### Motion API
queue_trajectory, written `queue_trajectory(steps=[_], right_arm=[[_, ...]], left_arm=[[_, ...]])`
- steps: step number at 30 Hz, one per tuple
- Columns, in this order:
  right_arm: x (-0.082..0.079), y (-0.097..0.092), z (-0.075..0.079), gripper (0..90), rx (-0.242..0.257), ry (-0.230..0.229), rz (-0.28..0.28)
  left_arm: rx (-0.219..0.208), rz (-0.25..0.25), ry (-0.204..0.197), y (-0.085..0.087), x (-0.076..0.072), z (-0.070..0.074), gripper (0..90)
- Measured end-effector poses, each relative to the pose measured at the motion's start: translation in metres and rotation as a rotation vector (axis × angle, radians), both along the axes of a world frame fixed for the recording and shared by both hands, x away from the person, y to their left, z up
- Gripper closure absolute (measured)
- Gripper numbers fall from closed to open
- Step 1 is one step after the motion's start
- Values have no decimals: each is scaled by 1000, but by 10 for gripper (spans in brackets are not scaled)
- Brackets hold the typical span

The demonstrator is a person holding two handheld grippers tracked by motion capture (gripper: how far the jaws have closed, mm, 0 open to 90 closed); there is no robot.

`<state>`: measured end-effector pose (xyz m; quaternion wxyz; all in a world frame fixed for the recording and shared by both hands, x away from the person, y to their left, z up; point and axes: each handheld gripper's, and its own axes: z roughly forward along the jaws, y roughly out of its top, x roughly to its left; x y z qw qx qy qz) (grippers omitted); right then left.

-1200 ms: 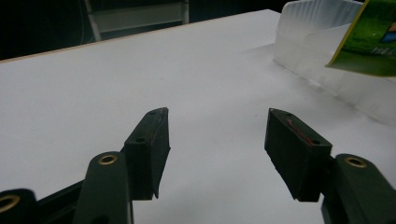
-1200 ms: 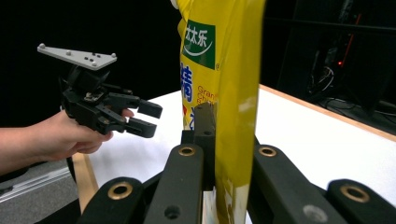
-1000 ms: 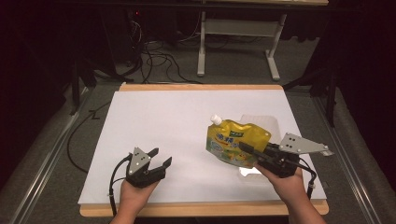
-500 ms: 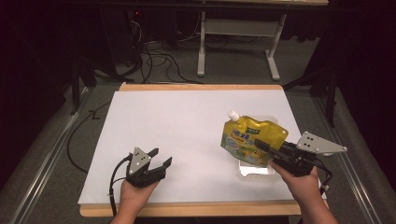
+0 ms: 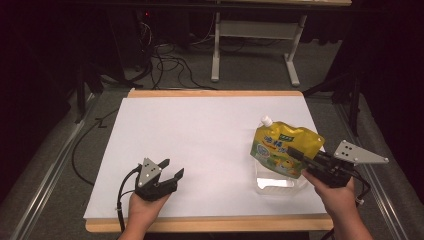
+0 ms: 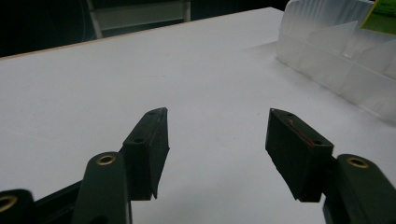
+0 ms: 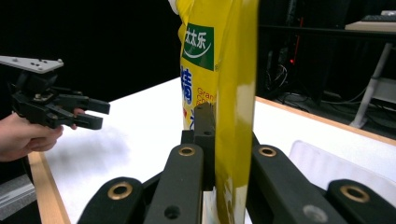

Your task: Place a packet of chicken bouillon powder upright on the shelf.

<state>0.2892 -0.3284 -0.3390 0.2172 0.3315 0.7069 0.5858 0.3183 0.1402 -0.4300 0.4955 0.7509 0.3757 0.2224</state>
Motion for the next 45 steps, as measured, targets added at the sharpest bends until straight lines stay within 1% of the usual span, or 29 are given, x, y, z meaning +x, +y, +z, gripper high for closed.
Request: queue_trajectory(steps=[4,12,17,24,33,38,43,45], right_arm=[[0,-7,-2,879,-3,11,-14],[-2,-21,-8,878,-10,16,-23],[0,-27,-12,878,15,33,-27],[1,-25,-14,878,11,34,-2],[-2,-24,-17,878,11,41,7],[-4,-26,-19,878,28,48,5],[-3,-24,-20,878,21,53,2],[-3,-23,-21,878,20,61,-9]], left_arm=[[0,1,1,0,0,0,400],[0,2,4,0,0,0,400],[-1,2,4,0,0,0,400],[-5,5,3,1,0,0,400],[-8,3,1,2,-1,1,400],[-7,2,2,2,-1,1,400],[-11,6,-2,3,-1,2,400],[-13,6,-1,3,-1,2,400]])
